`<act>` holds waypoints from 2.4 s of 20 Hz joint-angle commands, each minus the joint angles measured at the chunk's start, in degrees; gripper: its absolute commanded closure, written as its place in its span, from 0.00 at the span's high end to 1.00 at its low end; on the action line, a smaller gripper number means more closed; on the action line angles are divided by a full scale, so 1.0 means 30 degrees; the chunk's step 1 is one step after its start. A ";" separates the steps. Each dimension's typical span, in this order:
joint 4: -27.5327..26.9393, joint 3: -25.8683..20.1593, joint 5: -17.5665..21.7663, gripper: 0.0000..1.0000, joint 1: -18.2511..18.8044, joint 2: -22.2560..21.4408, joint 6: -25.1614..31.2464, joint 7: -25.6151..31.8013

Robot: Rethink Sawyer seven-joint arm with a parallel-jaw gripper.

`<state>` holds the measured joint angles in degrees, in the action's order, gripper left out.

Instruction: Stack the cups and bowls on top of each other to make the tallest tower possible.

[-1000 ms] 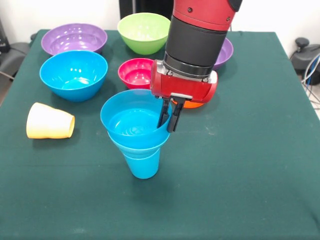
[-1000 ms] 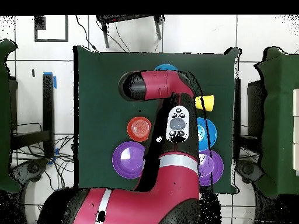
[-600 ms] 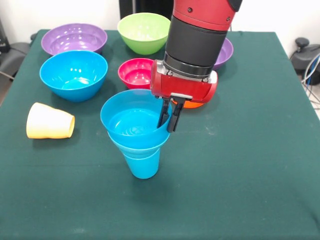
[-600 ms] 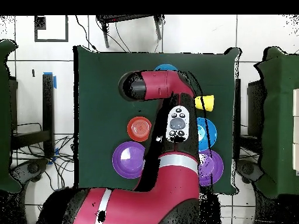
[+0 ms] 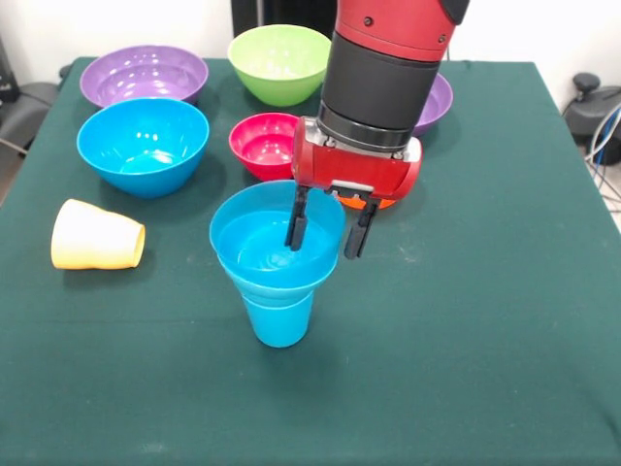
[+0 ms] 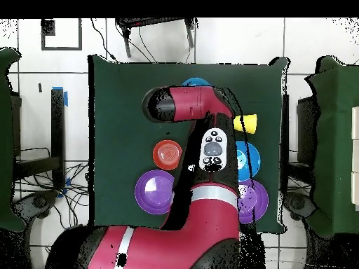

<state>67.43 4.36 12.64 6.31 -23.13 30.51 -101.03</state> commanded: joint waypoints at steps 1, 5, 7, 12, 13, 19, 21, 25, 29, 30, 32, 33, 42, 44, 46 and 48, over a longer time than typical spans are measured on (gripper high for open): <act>0.1812 -0.1563 0.0169 1.00 -0.0084 0.0428 -0.1288 -0.1691; 0.1851 -0.1642 0.0127 1.00 -0.0046 0.0434 -0.1273 -0.1571; 0.1950 -0.1789 0.0136 1.00 0.0036 0.0376 -0.1381 -0.1398; 0.1926 -0.1783 0.0069 1.00 -0.0037 0.0285 -0.1618 -0.1490; 0.1834 -0.1747 0.0049 1.00 -0.0054 0.0292 -0.1517 -0.1462; 0.2310 -0.1601 -0.0069 1.00 -0.0101 -0.0689 -0.0843 -0.1206; 0.2488 -0.1549 -0.0146 1.00 -0.0136 -0.1135 -0.0467 -0.1103; 0.2871 -0.1571 -0.0321 1.00 -0.0124 -0.2048 0.0205 -0.0812; 0.2971 -0.0825 -0.0168 1.00 -0.0523 -0.2755 0.1415 -0.0684; 0.2896 -0.0610 -0.0119 1.00 -0.0643 -0.2823 0.1694 -0.0732; 0.3089 -0.0631 -0.0192 1.00 -0.0673 -0.3058 0.1801 -0.0766; 0.3245 -0.0726 -0.0310 1.00 -0.0645 -0.3188 0.1861 -0.0801; 0.4301 -0.0414 -0.0761 1.00 -0.1061 -0.3745 0.1869 -0.1866; 0.4895 -0.0276 -0.0755 1.00 -0.1169 -0.3943 0.1389 -0.2200; 0.5461 -0.0244 -0.0768 1.00 -0.1189 -0.4109 0.0845 -0.2361; 0.6149 -0.0250 -0.0715 1.00 -0.1208 -0.4332 0.0219 -0.2502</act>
<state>74.16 6.09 10.93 4.26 -35.53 29.43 -101.03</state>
